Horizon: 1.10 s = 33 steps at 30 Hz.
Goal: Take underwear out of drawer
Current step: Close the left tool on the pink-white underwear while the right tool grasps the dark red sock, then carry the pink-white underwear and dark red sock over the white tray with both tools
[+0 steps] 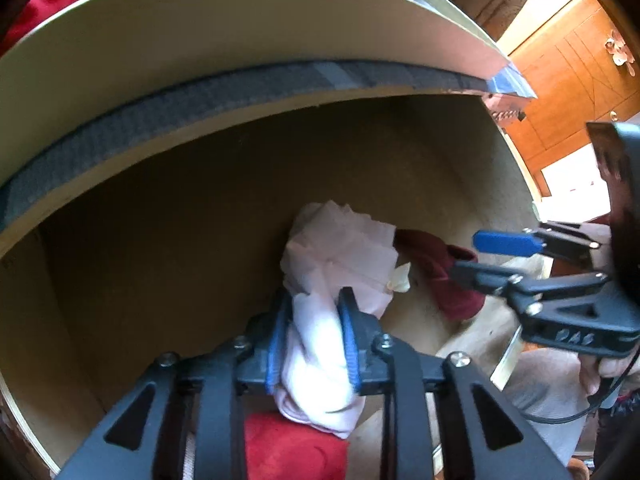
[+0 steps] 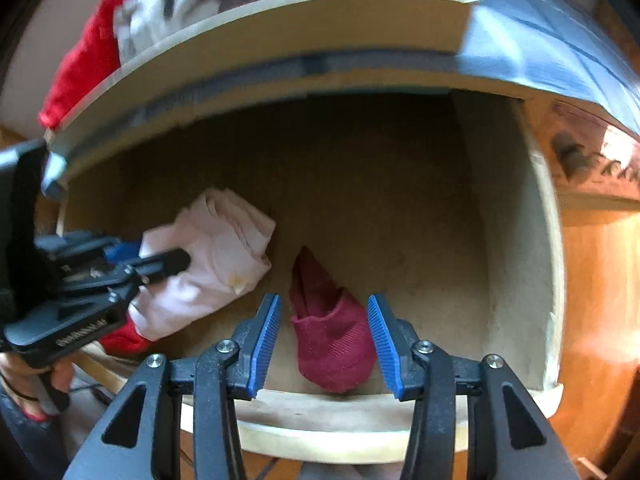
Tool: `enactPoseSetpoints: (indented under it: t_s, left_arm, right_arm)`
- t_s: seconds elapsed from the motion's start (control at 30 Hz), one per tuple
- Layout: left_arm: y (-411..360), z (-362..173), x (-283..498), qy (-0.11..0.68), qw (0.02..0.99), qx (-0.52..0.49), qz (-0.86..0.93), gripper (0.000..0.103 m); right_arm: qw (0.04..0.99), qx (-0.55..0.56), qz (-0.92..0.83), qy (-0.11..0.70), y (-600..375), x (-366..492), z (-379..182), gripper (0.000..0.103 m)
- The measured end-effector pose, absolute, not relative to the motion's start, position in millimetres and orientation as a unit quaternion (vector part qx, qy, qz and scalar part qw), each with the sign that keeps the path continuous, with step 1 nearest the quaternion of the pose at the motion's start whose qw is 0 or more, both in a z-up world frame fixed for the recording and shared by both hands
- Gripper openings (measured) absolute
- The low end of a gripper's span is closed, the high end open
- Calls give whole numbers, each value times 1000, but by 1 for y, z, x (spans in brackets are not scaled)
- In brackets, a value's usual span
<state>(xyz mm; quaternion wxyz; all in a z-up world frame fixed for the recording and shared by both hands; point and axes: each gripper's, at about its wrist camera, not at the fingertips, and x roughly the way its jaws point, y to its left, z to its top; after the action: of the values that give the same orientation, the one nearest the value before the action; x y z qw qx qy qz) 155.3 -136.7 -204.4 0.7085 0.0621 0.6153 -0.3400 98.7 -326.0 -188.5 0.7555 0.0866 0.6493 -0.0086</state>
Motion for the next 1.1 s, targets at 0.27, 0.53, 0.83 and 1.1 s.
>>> enactPoseSetpoints:
  t_s: [0.27,0.53,0.83,1.1]
  left_arm:
    - [-154,-211,141,620,693,96,-356,49]
    - [-173,-226,132,633,680,142,-343,50]
    - [-172,-218,129,624,681,116,-364,16]
    - [-162,-183,125,580,696,52,-420,16]
  right_arm:
    - [704,20,-14,710,-312,107,-212,48]
    - [683,-29,-15,729,-305,104,-234,45]
    - [719,52,-23,693,-329,91,-218,33]
    - [799,215,-13,561,-353,54,-178,33]
